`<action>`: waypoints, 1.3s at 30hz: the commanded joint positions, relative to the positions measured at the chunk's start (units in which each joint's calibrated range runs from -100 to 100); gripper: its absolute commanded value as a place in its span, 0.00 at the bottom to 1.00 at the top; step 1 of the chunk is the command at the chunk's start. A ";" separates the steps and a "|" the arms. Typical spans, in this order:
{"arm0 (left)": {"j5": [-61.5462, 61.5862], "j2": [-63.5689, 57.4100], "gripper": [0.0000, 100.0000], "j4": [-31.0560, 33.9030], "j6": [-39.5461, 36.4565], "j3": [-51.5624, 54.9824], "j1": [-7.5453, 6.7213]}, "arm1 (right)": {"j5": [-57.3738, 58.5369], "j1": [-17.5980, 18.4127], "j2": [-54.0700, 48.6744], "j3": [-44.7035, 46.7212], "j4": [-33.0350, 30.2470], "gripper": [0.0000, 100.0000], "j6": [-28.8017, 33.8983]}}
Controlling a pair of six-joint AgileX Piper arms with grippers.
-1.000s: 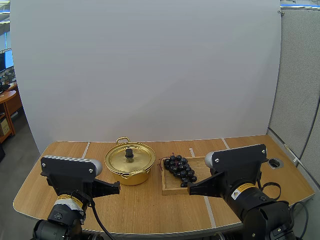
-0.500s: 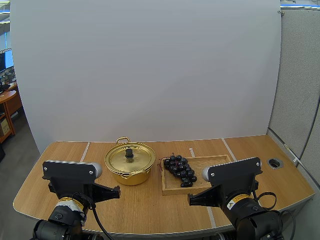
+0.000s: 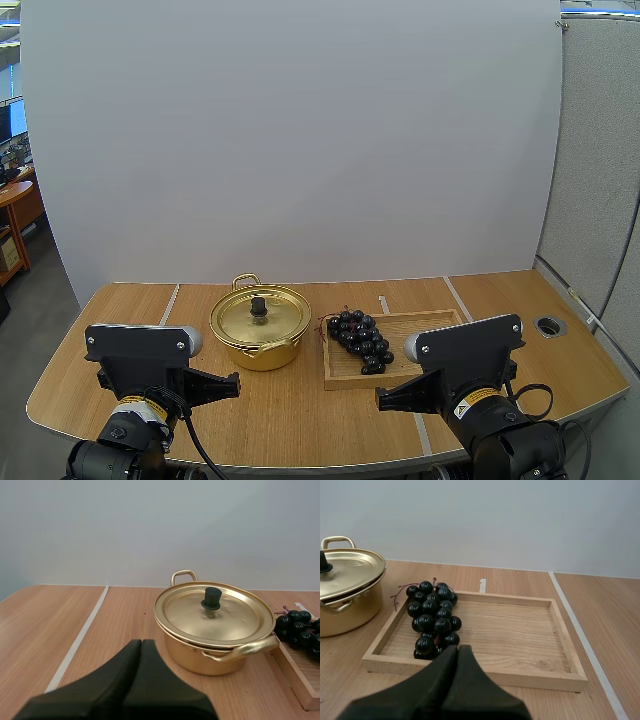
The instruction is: Open the pot, put the pineapple inside, and close it
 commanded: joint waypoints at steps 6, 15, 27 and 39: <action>-0.02 -0.22 0.00 -1.37 -1.71 0.05 0.03 | -1.07 -0.24 -0.41 0.19 -0.51 0.00 0.14; -0.02 -0.22 0.00 -1.37 -1.83 0.05 0.03 | -1.07 -0.24 -0.41 0.19 -0.51 0.00 0.14; -0.02 -0.22 0.00 -1.37 -1.83 0.05 0.03 | -1.07 -0.24 -0.41 0.19 -0.51 0.00 0.14; -0.02 -0.22 0.00 -1.37 -1.83 0.05 0.03 | -1.07 -0.24 -0.41 0.19 -0.51 0.00 0.14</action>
